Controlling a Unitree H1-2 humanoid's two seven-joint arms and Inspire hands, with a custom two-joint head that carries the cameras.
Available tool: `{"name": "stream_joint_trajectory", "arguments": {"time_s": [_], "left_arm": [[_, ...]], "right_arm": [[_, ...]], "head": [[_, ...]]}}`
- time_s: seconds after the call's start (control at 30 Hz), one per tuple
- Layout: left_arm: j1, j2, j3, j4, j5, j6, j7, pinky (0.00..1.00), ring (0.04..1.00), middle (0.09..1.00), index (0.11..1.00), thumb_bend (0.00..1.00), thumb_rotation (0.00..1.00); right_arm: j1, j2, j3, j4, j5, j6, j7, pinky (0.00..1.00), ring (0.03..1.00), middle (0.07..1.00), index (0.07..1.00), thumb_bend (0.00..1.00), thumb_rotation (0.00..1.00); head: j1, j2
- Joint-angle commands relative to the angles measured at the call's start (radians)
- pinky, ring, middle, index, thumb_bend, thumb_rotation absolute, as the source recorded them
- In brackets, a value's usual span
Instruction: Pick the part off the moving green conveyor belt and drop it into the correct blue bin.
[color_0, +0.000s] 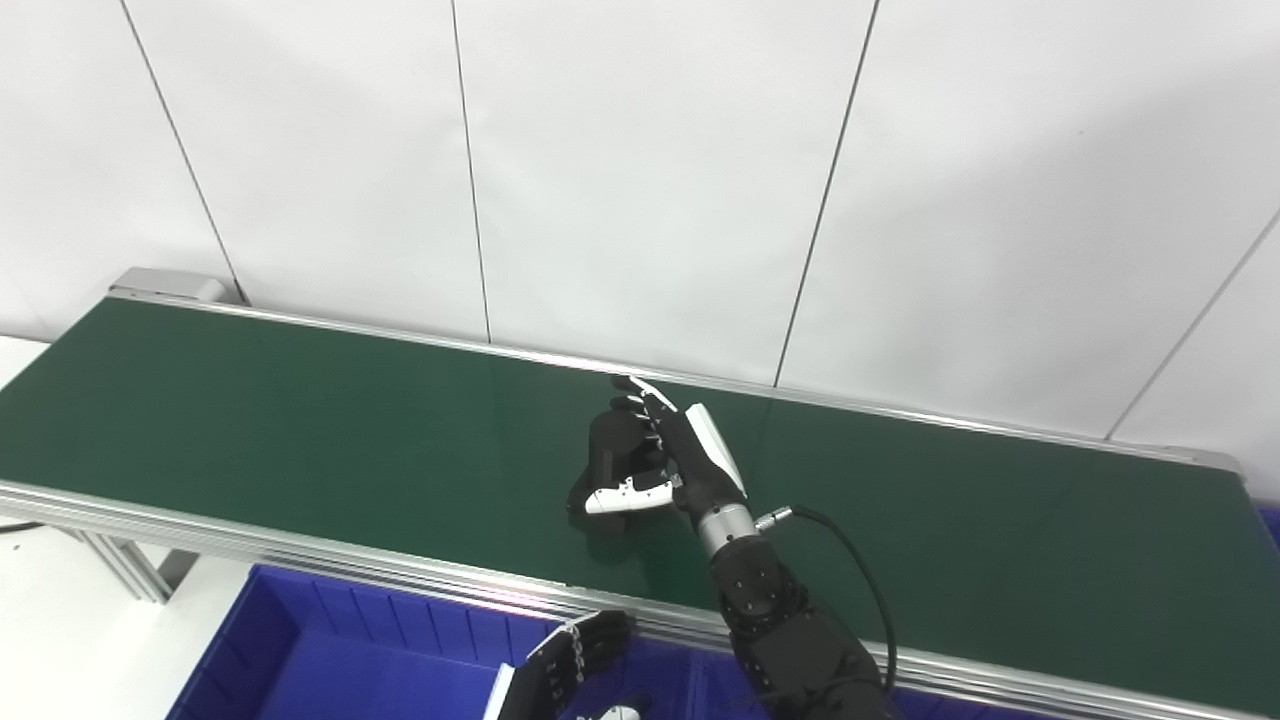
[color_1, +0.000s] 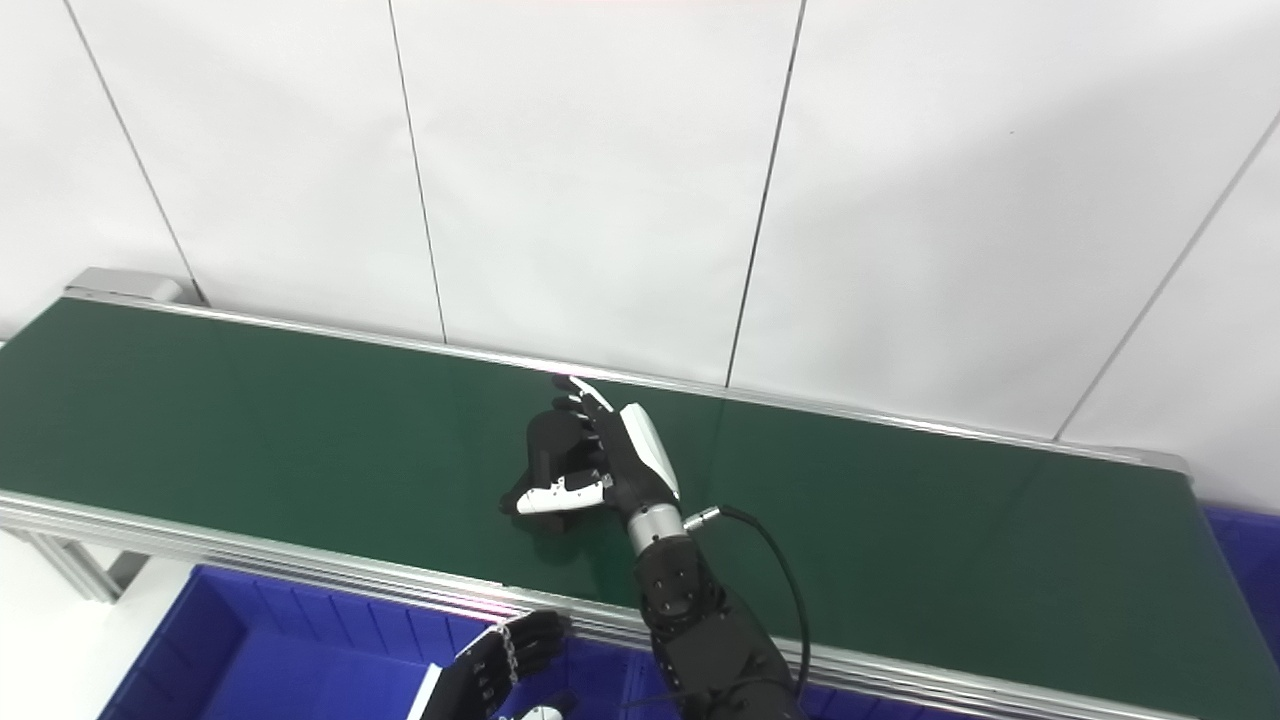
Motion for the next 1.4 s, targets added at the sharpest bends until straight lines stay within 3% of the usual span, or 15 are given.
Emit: {"name": "stream_joint_trajectory", "arguments": {"time_s": [0.0, 0.2, 0.23, 0.33, 0.47, 0.6, 0.9, 1.17, 1.37], "left_arm": [[0.0, -0.01, -0.003, -0.017, 0.0, -0.032, 0.002, 0.79, 0.744, 0.752, 0.73, 0.59, 0.0], [0.001, -0.009, -0.008, -0.018, 0.004, -0.032, 0.003, 0.79, 0.75, 0.752, 0.729, 0.58, 0.0], [0.002, -0.009, -0.009, -0.019, 0.005, -0.032, 0.003, 0.79, 0.75, 0.754, 0.731, 0.57, 0.0], [0.002, -0.012, -0.006, -0.017, 0.004, -0.032, 0.007, 0.79, 0.747, 0.751, 0.729, 0.57, 0.0], [0.0, -0.013, -0.004, -0.008, 0.006, -0.032, 0.014, 0.79, 0.753, 0.753, 0.727, 0.56, 0.0], [-0.003, -0.012, -0.001, 0.001, 0.0, -0.033, 0.009, 0.83, 0.762, 0.758, 0.727, 0.55, 0.0], [-0.014, -0.011, -0.001, 0.017, 0.008, -0.032, 0.018, 0.8, 0.759, 0.756, 0.727, 0.56, 0.0], [-0.008, -0.008, 0.001, 0.0, -0.005, -0.032, 0.001, 0.77, 0.741, 0.753, 0.728, 0.58, 0.0], [0.004, -0.003, 0.0, -0.016, -0.005, -0.032, -0.005, 0.74, 0.73, 0.749, 0.729, 0.58, 0.0]], "right_arm": [[-0.054, 0.027, -0.006, -0.01, 0.001, -0.052, -0.032, 0.62, 0.724, 0.745, 0.771, 0.82, 0.01], [-0.061, 0.031, 0.023, 0.023, -0.053, -0.047, -0.134, 0.54, 0.595, 0.638, 0.607, 0.76, 0.0], [-0.061, 0.032, 0.025, 0.028, -0.057, -0.049, -0.148, 0.51, 0.517, 0.603, 0.557, 0.62, 0.0], [-0.061, 0.036, 0.016, 0.046, -0.053, -0.067, -0.182, 0.42, 0.469, 0.517, 0.444, 0.51, 0.0], [-0.064, 0.04, 0.016, 0.07, -0.061, -0.077, -0.239, 0.4, 0.45, 0.501, 0.351, 0.5, 0.0], [-0.061, 0.036, 0.025, 0.079, -0.068, -0.096, -0.271, 0.42, 0.441, 0.492, 0.335, 0.5, 0.0], [-0.027, 0.016, 0.049, 0.016, -0.056, -0.1, -0.31, 0.42, 0.439, 0.488, 0.266, 0.5, 0.0], [0.099, -0.012, 0.036, -0.287, -0.069, -0.09, -0.298, 0.41, 0.443, 0.502, 0.27, 0.5, 0.0], [0.279, -0.043, 0.017, -0.691, -0.095, -0.006, -0.227, 0.42, 0.443, 0.496, 0.265, 0.5, 0.0]], "head": [[0.0, 0.0], [0.003, 0.002], [0.004, 0.002], [0.004, 0.005], [0.0, 0.007], [-0.003, 0.009], [-0.021, 0.009], [-0.055, 0.01], [-0.083, 0.015]]}}
